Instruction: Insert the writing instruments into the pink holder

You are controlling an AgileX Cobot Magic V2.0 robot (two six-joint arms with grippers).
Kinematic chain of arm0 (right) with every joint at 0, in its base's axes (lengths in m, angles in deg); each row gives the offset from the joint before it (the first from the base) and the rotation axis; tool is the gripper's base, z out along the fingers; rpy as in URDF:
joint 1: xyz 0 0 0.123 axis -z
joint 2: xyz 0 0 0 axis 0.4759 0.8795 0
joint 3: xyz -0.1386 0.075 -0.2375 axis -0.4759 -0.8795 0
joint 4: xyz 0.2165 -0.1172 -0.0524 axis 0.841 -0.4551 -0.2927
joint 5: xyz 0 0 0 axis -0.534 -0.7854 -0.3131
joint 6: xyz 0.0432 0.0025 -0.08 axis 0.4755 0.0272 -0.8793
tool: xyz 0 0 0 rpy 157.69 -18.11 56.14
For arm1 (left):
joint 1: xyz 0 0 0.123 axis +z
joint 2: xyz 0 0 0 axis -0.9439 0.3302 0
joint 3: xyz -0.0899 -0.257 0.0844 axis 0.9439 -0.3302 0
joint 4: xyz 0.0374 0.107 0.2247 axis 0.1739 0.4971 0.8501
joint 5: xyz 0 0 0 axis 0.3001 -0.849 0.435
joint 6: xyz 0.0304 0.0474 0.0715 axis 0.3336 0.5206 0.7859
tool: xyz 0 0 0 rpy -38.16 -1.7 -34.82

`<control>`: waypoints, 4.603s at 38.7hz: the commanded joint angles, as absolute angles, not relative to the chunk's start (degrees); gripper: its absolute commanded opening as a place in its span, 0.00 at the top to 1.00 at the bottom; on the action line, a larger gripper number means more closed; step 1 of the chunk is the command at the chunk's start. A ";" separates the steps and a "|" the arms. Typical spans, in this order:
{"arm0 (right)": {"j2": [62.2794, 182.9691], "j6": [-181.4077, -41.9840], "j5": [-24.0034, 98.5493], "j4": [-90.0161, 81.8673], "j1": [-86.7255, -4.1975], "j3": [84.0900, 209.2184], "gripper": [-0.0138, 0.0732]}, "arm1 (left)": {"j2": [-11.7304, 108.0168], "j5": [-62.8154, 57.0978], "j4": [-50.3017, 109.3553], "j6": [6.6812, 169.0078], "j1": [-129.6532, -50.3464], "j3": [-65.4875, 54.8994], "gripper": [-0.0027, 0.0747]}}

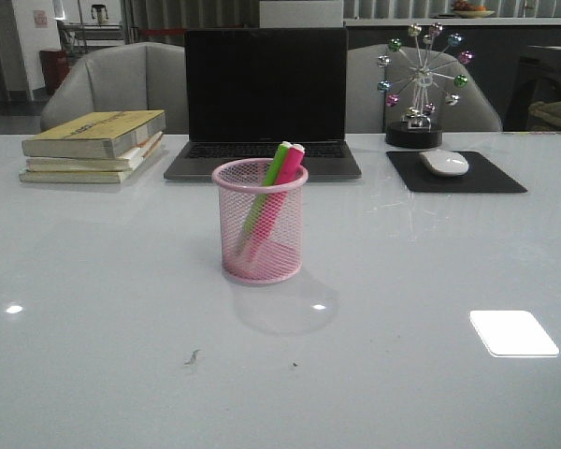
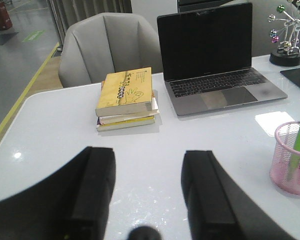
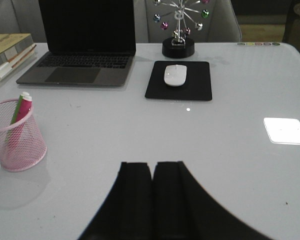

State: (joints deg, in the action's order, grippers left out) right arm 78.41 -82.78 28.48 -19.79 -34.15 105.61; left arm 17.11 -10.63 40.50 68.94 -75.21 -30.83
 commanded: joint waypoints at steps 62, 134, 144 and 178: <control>62.61 -83.64 45.11 -19.83 -33.74 84.44 0.77 | 17.27 -5.75 40.06 68.89 -75.25 -29.05 0.47; 62.61 -83.64 45.05 -19.83 -33.74 84.44 0.77 | 1.17 -4.03 57.45 49.08 -74.54 -36.56 0.84; 62.61 -83.64 45.05 -19.83 -33.74 84.44 0.77 | -7.48 -4.03 57.45 49.08 -74.54 -48.32 0.84; 62.61 -83.64 44.88 -19.83 -33.74 84.44 0.77 | -11.12 6.32 54.91 48.82 -74.54 -63.14 0.84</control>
State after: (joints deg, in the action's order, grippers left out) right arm 63.71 -83.13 40.32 -19.79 -34.15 84.55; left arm -9.80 0.91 55.40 49.38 -74.53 -62.98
